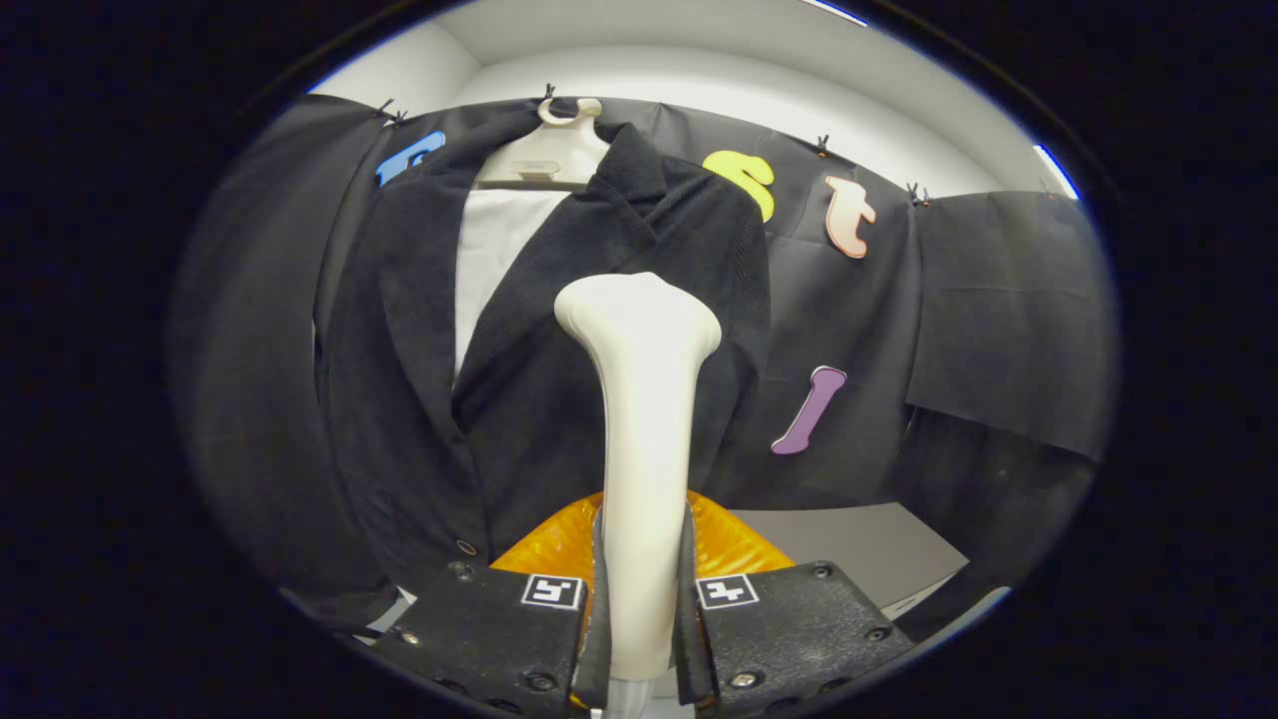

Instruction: Iron the clothes twice with a garment steamer, once on the left side and once on the right side.

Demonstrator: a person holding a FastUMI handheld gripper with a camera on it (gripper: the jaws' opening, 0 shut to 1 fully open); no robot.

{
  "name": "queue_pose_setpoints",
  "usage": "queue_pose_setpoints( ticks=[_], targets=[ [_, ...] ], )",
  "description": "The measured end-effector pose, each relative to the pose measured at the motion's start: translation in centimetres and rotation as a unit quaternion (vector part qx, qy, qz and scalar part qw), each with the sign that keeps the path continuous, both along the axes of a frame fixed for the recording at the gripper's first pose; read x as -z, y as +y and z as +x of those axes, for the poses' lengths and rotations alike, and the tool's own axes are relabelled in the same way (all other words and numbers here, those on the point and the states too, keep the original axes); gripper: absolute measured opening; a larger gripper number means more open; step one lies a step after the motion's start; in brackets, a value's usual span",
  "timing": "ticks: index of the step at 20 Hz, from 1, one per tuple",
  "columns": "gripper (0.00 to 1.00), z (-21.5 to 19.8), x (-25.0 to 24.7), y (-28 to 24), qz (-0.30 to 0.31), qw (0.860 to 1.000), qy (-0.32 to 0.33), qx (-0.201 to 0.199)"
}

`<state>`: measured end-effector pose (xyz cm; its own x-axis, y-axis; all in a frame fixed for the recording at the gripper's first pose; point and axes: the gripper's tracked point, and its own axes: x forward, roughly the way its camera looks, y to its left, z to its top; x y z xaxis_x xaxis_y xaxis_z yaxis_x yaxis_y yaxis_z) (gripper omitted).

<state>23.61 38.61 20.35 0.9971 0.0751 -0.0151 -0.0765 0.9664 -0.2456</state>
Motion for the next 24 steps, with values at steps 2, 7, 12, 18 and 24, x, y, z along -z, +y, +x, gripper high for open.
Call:
queue_pose_setpoints(
  ticks=[2,7,12,18,24],
  targets=[
    [0.28,-0.1,1.2,-0.3,-0.013,1.000,0.001,0.007],
    [0.28,-0.2,4.0,-0.9,-0.046,0.999,0.004,0.021],
    [0.28,-0.5,7.3,-1.0,-0.067,0.997,0.016,0.025],
    [0.28,-0.5,10.8,-1.4,-0.079,0.996,0.034,0.035],
    [0.28,-0.9,14.8,-2.0,-0.086,0.994,0.064,0.033]
  ],
)
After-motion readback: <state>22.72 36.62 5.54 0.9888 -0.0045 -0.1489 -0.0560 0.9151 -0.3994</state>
